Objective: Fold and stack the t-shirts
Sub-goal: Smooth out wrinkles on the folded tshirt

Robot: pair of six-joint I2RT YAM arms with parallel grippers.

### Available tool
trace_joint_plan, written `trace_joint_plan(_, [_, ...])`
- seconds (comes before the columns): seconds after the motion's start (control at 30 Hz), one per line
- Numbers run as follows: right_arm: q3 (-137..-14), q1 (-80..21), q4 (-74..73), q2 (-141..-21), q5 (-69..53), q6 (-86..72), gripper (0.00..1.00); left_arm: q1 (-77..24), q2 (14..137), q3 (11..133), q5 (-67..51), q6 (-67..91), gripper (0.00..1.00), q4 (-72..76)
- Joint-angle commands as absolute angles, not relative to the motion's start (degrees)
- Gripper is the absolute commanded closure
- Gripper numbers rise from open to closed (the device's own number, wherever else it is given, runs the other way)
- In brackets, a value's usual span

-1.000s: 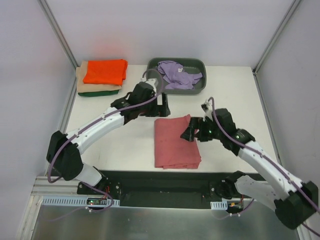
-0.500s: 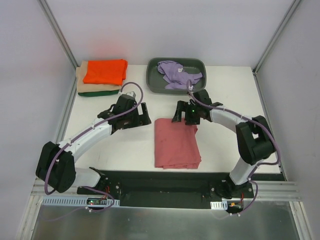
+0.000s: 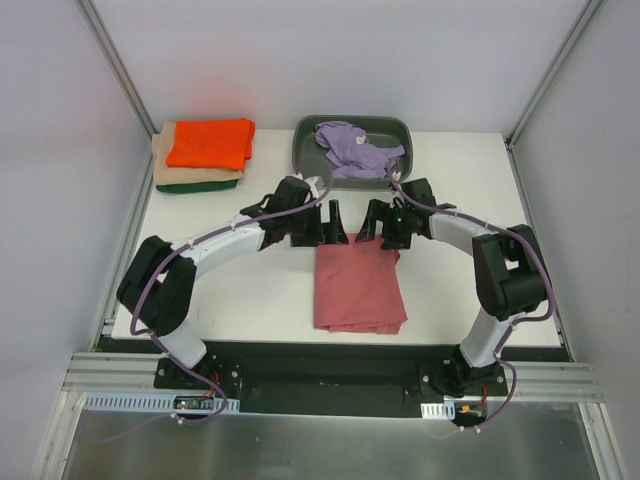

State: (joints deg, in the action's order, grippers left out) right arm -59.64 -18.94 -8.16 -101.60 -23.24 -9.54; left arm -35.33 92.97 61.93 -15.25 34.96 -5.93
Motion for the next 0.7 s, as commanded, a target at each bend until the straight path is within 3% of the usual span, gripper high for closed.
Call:
trace_joint_plan(0.0, [-56.16,-17.14,-11.87,-103.80,-19.60,-4.57,0.04,-36.39,97.63,66.00,-22.49,34.72,0.01,2.19])
trace_joint_plan(0.37, [-58.62,-16.26,-16.61,-105.03,-17.05,-2.46,0.04,-36.65,111.36,63.11,-20.75,36.20,0.01,0.18])
trace_joint_plan(0.67, [-69.87,-16.96,-24.96,-111.26,-17.74,-1.32,0.04,-39.37,93.10,43.26,-13.45,43.06,0.01,-2.55])
